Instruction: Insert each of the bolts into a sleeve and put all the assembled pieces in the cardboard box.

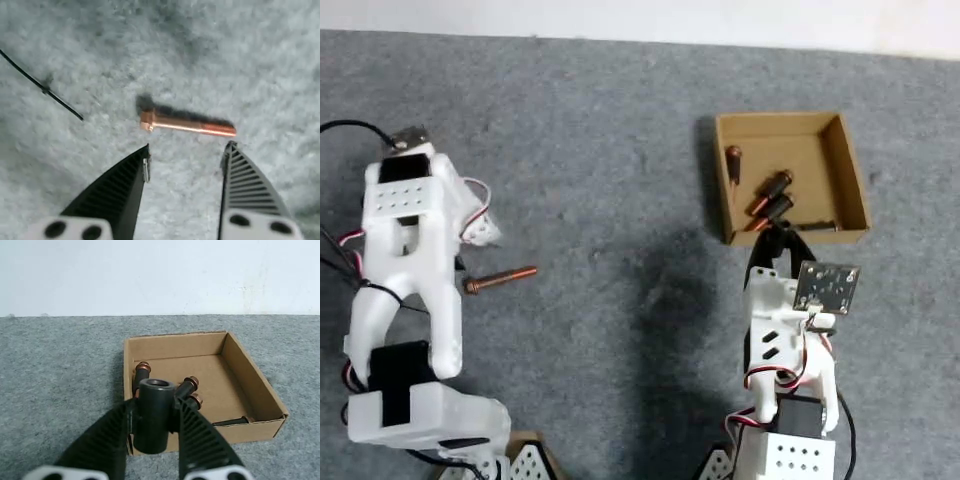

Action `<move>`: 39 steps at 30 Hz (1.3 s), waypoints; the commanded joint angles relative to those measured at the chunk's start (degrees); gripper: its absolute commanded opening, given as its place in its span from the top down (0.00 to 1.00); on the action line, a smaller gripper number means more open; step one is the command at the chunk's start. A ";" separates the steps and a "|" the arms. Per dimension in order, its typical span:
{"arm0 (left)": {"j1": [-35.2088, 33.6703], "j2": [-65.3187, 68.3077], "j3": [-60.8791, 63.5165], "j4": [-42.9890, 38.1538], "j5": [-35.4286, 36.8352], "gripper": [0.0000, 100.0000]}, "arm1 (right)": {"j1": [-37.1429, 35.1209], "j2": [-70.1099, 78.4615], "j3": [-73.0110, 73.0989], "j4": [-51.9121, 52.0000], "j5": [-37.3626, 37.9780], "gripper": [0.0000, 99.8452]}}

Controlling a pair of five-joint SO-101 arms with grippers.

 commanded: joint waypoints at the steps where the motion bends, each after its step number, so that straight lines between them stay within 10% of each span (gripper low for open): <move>1: 2.59 -0.40 -1.71 0.62 2.29 0.78 | -0.57 -1.27 6.02 0.13 0.79 0.99; 6: 2.68 -0.40 1.19 -0.26 4.57 0.77 | -0.57 -1.27 6.02 0.13 0.79 0.99; 13: 2.86 -0.31 6.29 -0.53 25.76 0.77 | -0.57 -1.27 6.02 0.13 0.79 0.99; 26: 3.65 -0.31 25.01 -30.15 33.14 0.77 | -0.57 -1.27 6.02 0.13 0.79 0.99; 39: -4.00 -0.31 27.91 -42.46 34.37 0.78 | -0.57 -1.27 6.02 0.13 0.79 0.99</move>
